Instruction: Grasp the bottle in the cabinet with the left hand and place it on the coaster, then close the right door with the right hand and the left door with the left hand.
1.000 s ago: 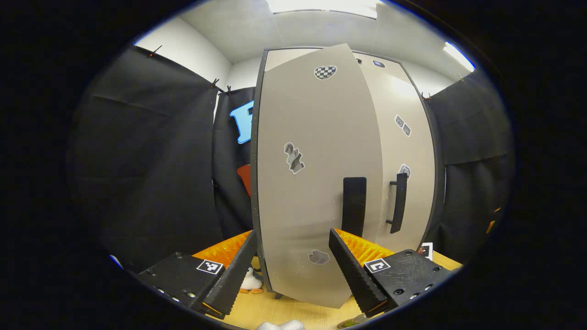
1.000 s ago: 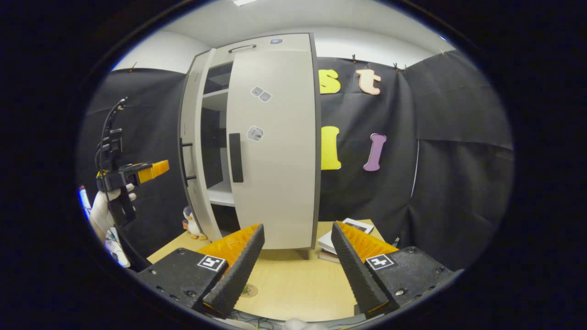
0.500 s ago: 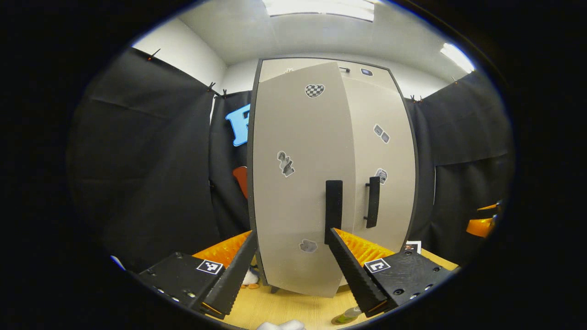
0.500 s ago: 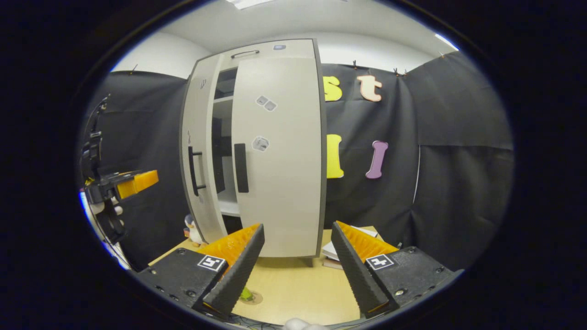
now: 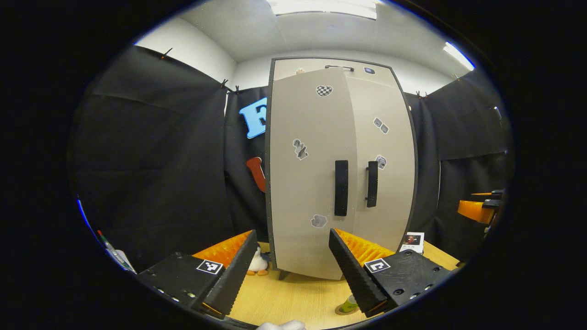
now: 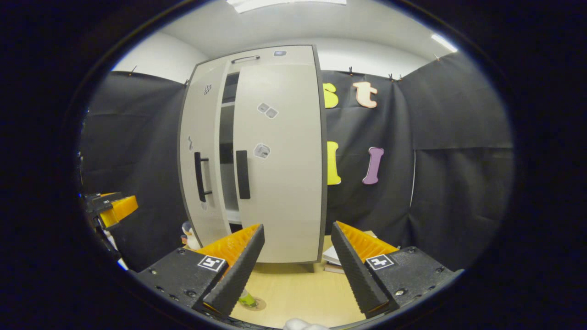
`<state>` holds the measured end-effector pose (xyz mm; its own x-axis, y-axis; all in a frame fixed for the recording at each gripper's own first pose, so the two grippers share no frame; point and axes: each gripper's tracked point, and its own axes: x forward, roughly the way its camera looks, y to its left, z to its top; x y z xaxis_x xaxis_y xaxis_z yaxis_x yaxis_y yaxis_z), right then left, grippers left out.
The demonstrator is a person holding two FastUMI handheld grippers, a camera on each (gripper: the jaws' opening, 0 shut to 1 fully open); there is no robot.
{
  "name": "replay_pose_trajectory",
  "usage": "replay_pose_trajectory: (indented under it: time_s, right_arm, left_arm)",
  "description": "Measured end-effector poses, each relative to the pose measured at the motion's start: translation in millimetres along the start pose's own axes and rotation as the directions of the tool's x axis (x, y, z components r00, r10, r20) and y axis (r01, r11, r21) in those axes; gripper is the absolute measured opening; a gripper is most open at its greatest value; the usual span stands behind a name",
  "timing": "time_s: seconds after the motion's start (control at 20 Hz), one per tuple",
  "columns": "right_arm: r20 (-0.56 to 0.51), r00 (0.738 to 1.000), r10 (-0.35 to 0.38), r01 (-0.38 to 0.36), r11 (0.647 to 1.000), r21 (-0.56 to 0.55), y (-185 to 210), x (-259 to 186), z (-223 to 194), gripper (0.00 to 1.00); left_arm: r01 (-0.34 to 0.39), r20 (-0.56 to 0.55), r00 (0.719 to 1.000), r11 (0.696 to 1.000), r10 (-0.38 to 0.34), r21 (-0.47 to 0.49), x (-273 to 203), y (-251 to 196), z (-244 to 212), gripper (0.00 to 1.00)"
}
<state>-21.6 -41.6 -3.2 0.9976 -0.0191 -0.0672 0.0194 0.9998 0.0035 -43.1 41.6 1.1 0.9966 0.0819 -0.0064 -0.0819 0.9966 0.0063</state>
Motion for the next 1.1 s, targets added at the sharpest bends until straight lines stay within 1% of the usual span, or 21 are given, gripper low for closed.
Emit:
replay_pose_trajectory:
  time_s: [0.15, 0.2, 0.3, 0.35, 0.4, 0.55, 0.6, 0.8, 1.1]
  right_arm:
    - [-0.007, 1.0, -0.004, 0.004, 1.0, -0.009, 7.2, 0.1, -5.6, 0.94]
    - [-0.009, 1.0, -0.002, 0.002, 1.0, -0.009, 10.8, 0.1, -6.9, 0.96]
    - [-0.007, 1.0, 0.001, -0.001, 1.0, -0.011, 14.8, -2.0, -5.7, 0.96]
    - [-0.001, 1.0, -0.002, 0.001, 1.0, -0.015, 15.6, -2.9, -3.7, 0.94]
    - [0.005, 1.0, -0.005, 0.005, 1.0, -0.02, 15.9, -3.1, -2.9, 0.96]
    - [0.01, 1.0, -0.011, 0.011, 1.0, -0.026, 16.1, -2.2, 0.3, 0.96]
    - [0.012, 1.0, -0.01, 0.01, 1.0, -0.028, 17.1, -2.3, 0.7, 0.94]
    - [0.009, 1.0, -0.012, 0.012, 0.999, -0.039, 18.3, -1.7, 0.0, 0.94]
    - [0.011, 1.0, -0.015, 0.016, 0.999, -0.038, 19.1, 0.2, 0.4, 0.94]
  left_arm:
    - [0.002, -0.025, 1.0, 1.0, -0.002, 0.003, -2.3, 3.7, -15.8, 0.96]
    - [-0.001, -0.028, 1.0, 1.0, 0.001, 0.004, -1.3, 6.1, -15.7, 0.96]
    - [-0.001, -0.025, 1.0, 1.0, 0.001, -0.002, 0.3, 10.5, -12.5, 0.96]
    - [-0.002, -0.019, 1.0, 1.0, 0.002, -0.004, 0.8, 12.1, -11.2, 0.96]
    - [0.001, -0.016, 1.0, 1.0, -0.001, -0.004, 1.9, 12.5, -10.0, 0.96]
    - [0.011, -0.006, 1.0, 1.0, -0.011, 0.004, 4.3, 11.4, -5.4, 0.96]
    - [0.018, -0.004, 1.0, 1.0, -0.018, 0.005, 5.8, 9.5, -4.7, 0.96]
    - [0.039, -0.009, 0.999, 0.999, -0.039, 0.009, 11.5, 3.8, -4.9, 0.96]
    - [0.052, -0.009, 0.999, 0.999, -0.052, 0.01, 16.9, 0.3, -4.9, 0.96]
